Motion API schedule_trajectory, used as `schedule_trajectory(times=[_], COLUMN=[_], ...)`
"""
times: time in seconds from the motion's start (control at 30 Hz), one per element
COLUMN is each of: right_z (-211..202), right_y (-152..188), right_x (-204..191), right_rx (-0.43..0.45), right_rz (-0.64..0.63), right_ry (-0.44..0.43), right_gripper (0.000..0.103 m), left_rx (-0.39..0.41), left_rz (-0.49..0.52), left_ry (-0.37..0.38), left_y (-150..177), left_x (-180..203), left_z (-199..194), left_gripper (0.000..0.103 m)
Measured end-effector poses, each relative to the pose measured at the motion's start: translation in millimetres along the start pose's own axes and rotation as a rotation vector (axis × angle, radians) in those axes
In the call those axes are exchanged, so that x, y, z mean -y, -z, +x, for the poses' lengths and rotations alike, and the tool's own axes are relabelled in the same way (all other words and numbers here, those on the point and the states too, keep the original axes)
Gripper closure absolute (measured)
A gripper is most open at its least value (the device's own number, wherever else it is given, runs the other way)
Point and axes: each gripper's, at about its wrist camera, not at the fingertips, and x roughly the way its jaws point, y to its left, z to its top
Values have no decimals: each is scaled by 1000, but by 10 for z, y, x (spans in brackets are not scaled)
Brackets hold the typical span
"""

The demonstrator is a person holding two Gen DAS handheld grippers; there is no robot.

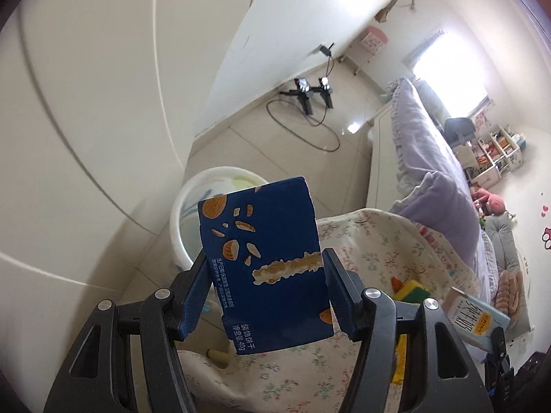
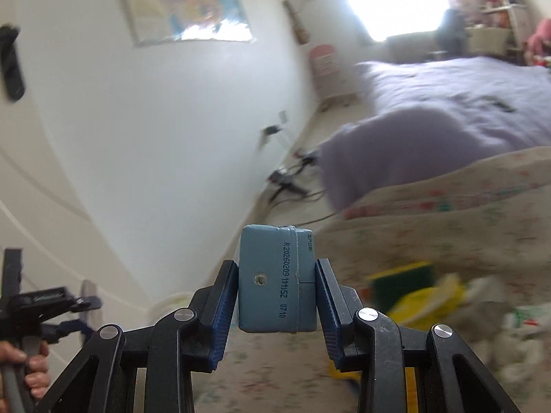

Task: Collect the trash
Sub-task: 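Carry both items to the white wastebasket and open both tools to drop them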

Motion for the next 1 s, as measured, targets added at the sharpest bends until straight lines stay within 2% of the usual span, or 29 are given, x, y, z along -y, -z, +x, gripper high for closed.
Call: schedule_trajectory(times=[0.17, 0.27, 0.33, 0.43, 0.53, 0.73, 0.83, 1.0], right_z=[835, 1330, 1622, 1967, 2259, 2710, 2838, 3073], right_y=[174, 258, 322, 418, 540, 735, 825, 918], right_x=[-475, -573, -697, -939, -1078, -1148, -1144, -1096], right_rx=[-142, -235, -274, -317, -350, -413, -429, -468], right_rz=[-29, 54, 58, -8, -56, -68, -90, -48], right_ry=[-99, -136, -139, -124, -116, -110, -100, -98], right_gripper=[63, 63, 63, 63, 63, 63, 63, 62], left_rx=[-120, -143, -149, -174, -202, -281, -264, -232], left_rz=[9, 2, 4, 15, 1, -66, -55, -32], left_ry=[-24, -56, -74, -101, -122, -160, -174, -190], left_y=[-53, -113, -150, -178, -223, -264, -261, -274], left_x=[-69, -107, -133, -121, -144, -270, -277, -262], left_z=[503, 743, 849, 994, 1165, 1401, 1370, 1254], left_gripper=[38, 38, 38, 37, 37, 35, 35, 34])
